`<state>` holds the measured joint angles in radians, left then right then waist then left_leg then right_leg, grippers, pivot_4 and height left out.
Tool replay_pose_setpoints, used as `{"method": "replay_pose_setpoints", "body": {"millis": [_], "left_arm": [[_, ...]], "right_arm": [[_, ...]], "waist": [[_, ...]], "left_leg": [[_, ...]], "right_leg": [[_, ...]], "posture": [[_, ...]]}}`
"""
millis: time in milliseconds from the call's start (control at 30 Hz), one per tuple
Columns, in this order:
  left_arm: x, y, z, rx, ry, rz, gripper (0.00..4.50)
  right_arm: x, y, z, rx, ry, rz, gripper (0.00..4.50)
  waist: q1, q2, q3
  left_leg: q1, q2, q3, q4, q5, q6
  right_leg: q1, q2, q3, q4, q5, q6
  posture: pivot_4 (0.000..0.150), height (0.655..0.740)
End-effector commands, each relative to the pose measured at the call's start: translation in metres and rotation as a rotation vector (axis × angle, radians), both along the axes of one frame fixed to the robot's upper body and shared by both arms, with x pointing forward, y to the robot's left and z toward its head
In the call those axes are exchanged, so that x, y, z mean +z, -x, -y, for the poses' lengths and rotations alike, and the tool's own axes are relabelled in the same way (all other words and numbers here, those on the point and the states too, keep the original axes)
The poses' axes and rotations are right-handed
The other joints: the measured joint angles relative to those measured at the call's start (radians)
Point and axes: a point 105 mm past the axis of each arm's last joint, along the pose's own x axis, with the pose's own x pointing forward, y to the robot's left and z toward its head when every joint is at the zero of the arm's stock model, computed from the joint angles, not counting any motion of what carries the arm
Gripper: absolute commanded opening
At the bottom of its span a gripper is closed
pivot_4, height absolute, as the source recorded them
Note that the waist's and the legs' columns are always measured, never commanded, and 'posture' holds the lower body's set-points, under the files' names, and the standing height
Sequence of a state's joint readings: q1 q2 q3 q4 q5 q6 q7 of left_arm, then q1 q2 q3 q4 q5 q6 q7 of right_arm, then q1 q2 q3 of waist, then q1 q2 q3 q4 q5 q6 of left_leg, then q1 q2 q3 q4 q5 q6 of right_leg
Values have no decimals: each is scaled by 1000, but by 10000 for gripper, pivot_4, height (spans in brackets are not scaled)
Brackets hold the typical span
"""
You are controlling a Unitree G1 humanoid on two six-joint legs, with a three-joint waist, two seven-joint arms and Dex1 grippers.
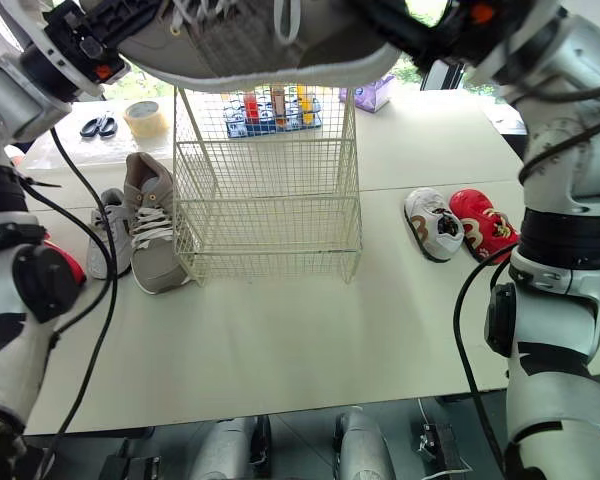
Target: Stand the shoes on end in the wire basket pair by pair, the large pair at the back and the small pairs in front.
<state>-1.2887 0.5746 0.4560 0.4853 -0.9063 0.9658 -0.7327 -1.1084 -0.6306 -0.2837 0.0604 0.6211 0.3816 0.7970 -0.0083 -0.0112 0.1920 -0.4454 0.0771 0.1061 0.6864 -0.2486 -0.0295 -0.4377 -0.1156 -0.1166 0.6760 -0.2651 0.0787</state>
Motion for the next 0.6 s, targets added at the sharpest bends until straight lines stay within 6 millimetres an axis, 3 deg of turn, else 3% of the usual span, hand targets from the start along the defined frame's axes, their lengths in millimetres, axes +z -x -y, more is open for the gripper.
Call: {"method": "replay_pose_setpoints", "body": {"millis": [33,133,233,367,433,600], "left_arm": [[35,42,-18,25,247,165,10398],[31,54,-16,76,453,168,10398],[22,59,-10,90,589,128,10398],[10,55,5,45,642,64,10398],[7,53,9,30,640,49,10398],[2,49,14,14,632,28,10398]], "right_arm": [[-2,-3,78,-31,-526,-124,43747],[-34,-6,75,135,-737,-258,43747],[-51,-6,37,283,-737,-367,43747],[-48,-1,-23,474,-628,-421,43747],[-43,0,-41,531,-592,-420,43747],[-35,-3,-60,586,-553,-408,43747]], "waist": [[1,0,0],[2,-1,0],[-8,1,0],[-6,1,0],[-4,1,0],[7,-1,0]], "left_leg": [[0,0,0,0,0,0],[2,0,-1,0,0,0],[4,0,-1,-1,0,0],[3,-1,0,-1,1,-1],[3,-1,0,0,1,0],[1,-1,-1,1,0,1]], "right_leg": [[0,0,0,0,0,0],[3,-1,-1,-1,0,0],[3,-1,0,0,0,0],[-1,0,3,7,0,0],[-1,0,3,7,0,0],[-1,0,2,5,0,0]], "posture": [[1500,6938],[1500,6938],[1500,6938],[1500,6938],[1500,6938],[1500,6938]]}}
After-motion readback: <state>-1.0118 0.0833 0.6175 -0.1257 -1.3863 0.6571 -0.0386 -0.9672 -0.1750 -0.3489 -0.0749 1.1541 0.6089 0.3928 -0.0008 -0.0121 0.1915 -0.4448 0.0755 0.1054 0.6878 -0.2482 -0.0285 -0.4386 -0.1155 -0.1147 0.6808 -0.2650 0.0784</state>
